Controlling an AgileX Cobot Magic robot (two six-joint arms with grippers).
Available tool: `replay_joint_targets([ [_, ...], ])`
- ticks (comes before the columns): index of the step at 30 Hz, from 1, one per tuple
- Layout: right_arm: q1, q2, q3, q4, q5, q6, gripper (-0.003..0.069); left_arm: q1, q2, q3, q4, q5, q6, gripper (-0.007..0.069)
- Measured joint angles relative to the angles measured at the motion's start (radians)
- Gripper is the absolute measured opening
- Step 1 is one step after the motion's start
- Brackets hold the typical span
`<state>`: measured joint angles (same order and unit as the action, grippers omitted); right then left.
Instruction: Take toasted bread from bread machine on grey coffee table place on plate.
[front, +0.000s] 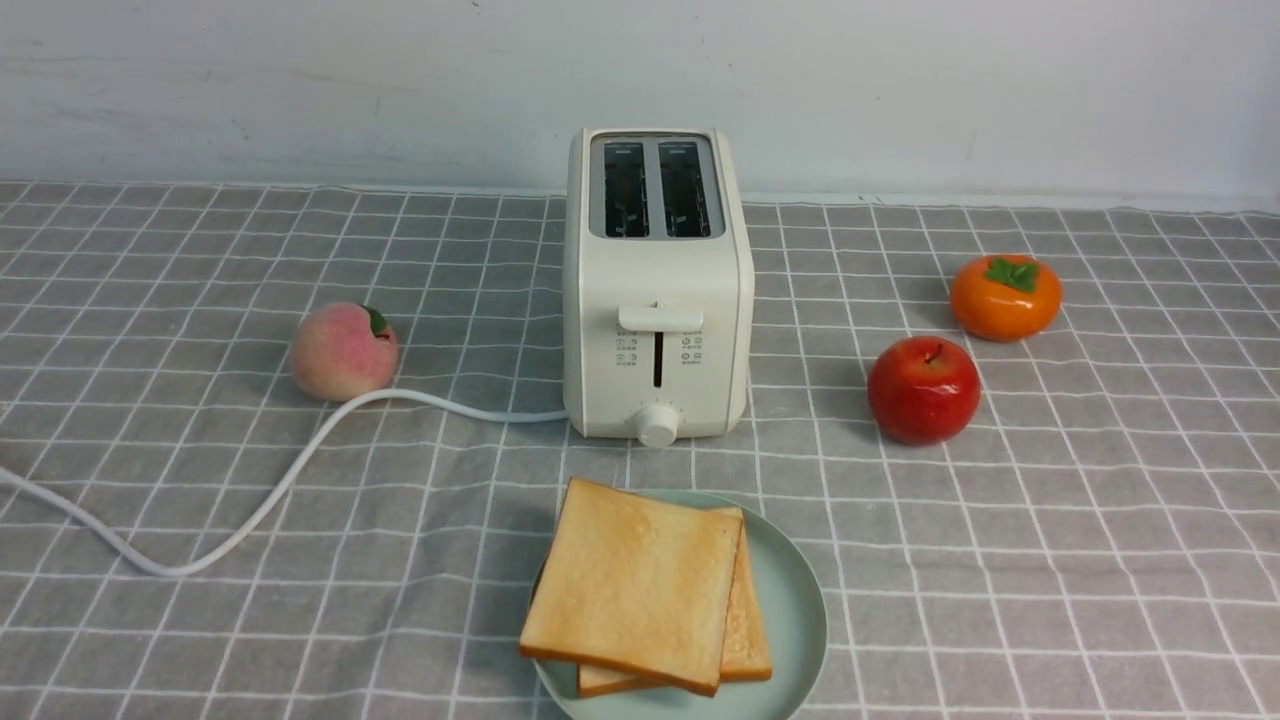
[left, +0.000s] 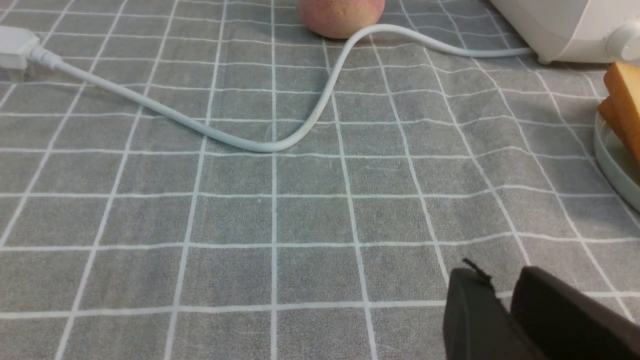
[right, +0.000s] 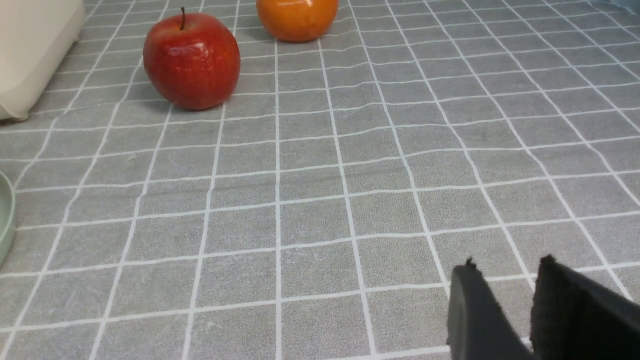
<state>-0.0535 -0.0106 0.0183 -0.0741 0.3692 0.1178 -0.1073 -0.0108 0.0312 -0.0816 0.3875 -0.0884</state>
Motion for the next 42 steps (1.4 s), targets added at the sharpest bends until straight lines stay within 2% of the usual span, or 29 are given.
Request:
replay_joint_targets([
  [42, 0.000, 0.000, 0.000, 0.000, 0.000, 0.000, 0.0232, 0.000, 0.000, 0.000, 0.000, 0.000, 0.000, 0.0153],
])
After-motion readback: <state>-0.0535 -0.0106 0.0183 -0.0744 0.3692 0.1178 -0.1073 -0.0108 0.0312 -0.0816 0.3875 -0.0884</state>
